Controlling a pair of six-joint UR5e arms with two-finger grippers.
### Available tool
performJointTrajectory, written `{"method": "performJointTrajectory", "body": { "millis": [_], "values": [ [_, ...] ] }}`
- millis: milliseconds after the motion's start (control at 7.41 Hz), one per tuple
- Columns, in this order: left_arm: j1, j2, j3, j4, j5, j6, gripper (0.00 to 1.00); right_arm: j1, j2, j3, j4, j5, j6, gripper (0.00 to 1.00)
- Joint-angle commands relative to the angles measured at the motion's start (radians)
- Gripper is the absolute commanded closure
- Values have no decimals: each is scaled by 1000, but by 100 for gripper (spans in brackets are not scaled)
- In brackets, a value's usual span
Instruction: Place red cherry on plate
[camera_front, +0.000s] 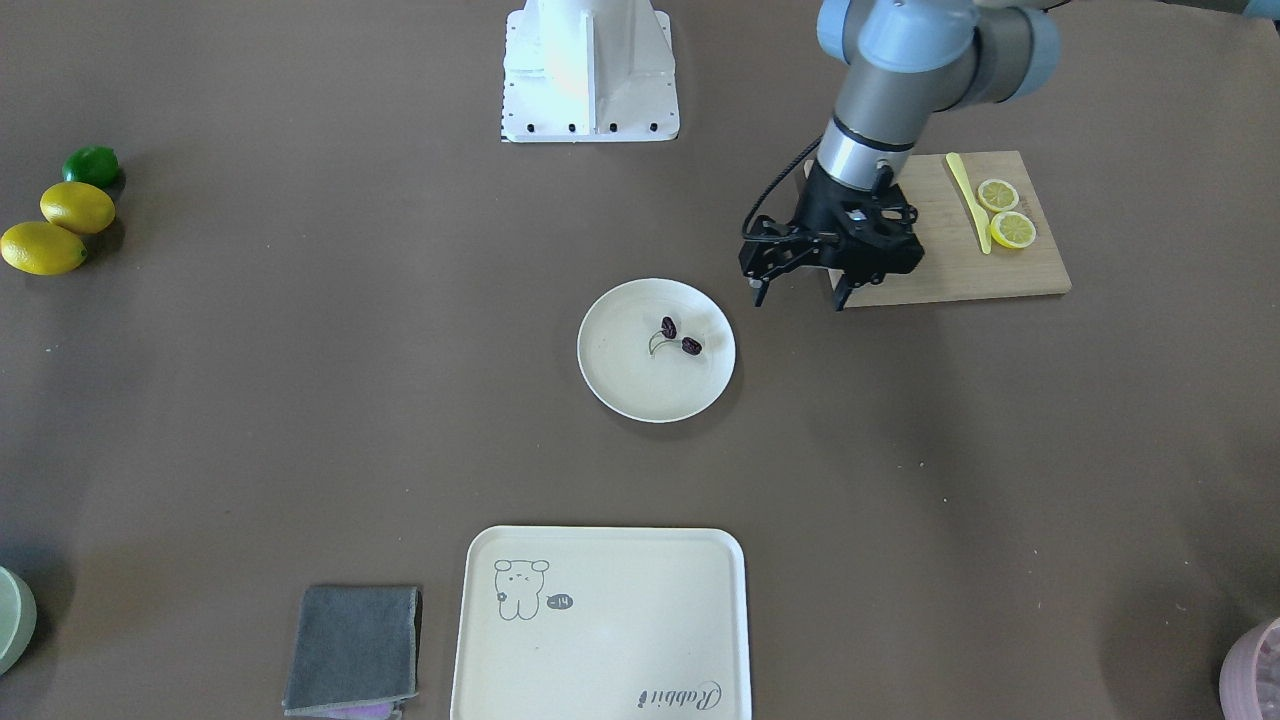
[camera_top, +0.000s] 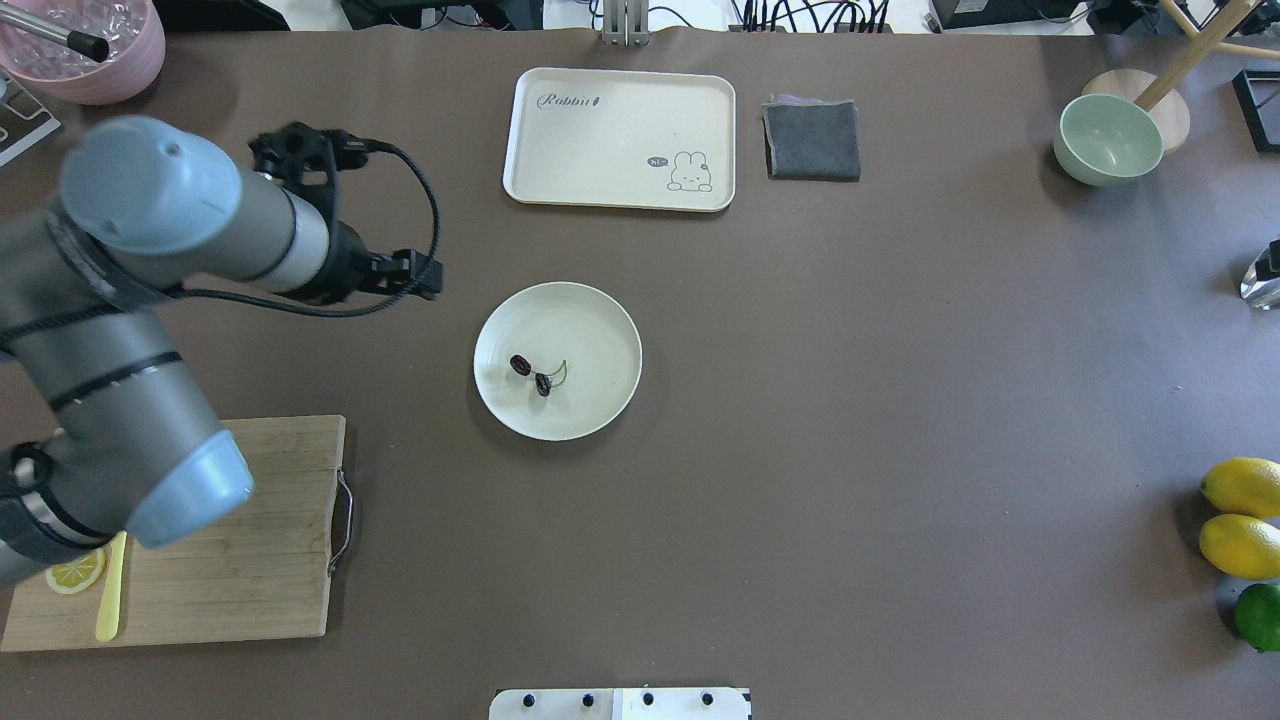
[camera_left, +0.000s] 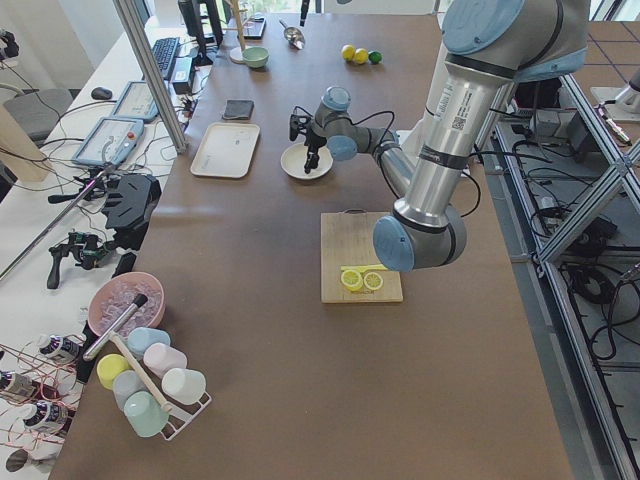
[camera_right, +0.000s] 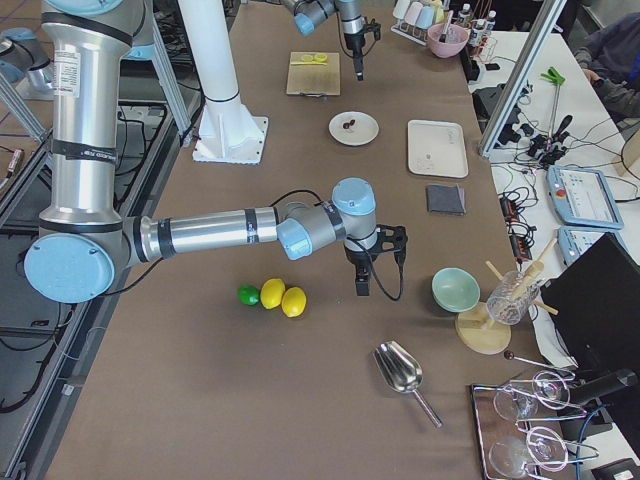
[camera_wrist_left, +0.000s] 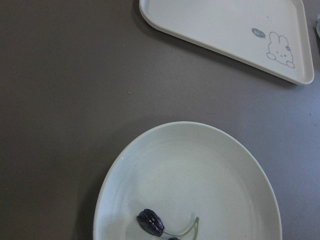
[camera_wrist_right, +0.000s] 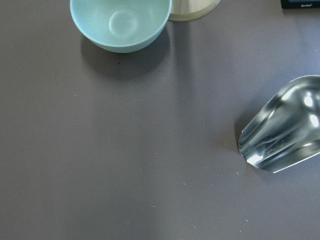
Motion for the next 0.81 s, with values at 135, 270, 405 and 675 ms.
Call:
{"method": "performJointTrajectory", "body": {
  "millis": [135, 270, 405, 675],
  "values": [
    [-416, 109, -82, 371, -219, 713, 1, 87, -17, -29, -209, 3, -473, 0],
    [-554, 202, -51, 391, -234, 1006, 1, 142, 55, -23, -397, -3, -598, 0],
    [-692, 268, 33, 393, -236, 1218, 1, 185, 98, -27, -527, -3, -722, 0],
    [-883, 312, 241, 398, -242, 1453, 1, 236, 126, -27, -614, -1, -826, 0]
  ]
}}
